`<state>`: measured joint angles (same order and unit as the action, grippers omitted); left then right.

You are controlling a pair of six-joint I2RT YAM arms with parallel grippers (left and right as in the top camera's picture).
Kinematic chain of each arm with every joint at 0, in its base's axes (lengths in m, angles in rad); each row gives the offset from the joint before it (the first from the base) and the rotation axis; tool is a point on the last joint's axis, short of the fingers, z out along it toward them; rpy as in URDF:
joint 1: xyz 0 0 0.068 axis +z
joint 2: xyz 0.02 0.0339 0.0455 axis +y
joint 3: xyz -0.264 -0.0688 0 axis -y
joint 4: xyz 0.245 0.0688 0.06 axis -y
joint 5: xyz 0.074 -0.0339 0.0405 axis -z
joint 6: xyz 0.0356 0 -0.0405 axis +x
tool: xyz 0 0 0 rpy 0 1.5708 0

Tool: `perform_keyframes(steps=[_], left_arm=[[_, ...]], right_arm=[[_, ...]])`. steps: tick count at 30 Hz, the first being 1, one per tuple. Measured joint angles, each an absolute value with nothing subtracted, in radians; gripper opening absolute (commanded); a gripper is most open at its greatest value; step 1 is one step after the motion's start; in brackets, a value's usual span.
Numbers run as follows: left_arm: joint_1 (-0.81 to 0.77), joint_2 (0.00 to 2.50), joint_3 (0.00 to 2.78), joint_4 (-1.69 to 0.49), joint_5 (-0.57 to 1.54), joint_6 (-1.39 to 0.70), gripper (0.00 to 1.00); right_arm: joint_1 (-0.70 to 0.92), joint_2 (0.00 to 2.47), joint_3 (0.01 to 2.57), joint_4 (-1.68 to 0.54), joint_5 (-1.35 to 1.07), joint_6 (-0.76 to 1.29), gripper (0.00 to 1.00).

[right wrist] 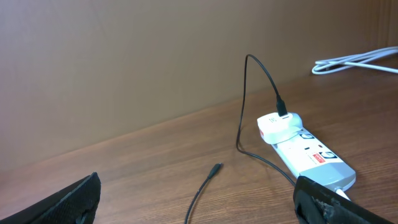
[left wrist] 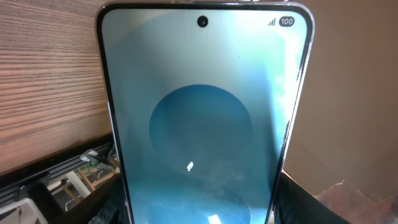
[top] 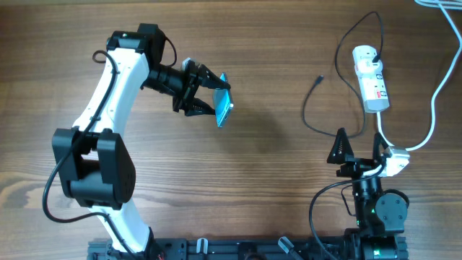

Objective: Plug charger to phone and switch on socket
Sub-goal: 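Bring the right gripper to the phone and grasp its edge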

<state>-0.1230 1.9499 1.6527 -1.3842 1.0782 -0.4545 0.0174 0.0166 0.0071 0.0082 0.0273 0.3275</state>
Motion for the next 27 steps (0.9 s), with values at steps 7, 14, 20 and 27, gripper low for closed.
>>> perform_keyframes(steps=[7, 14, 20, 27], left_arm=[[-0.123, 1.95, 1.653, -1.336, 1.052, -0.456, 0.53], [-0.123, 1.95, 1.654, -1.184, 0.875, -0.475, 0.53], [-0.123, 1.95, 1.654, -1.065, 0.702, -0.542, 0.53], [-0.123, 1.95, 1.654, -1.015, 0.547, -0.582, 0.53]], right_arm=[[0.017, 0.017, 0.007, 0.008, 0.022, 0.347, 1.0], [0.017, 0.032, 0.007, 0.024, -0.242, 0.867, 1.0], [0.017, 0.105, 0.007, 0.027, -0.514, 1.159, 1.0], [0.017, 0.23, 0.007, 0.039, -0.568, 0.974, 0.99]])
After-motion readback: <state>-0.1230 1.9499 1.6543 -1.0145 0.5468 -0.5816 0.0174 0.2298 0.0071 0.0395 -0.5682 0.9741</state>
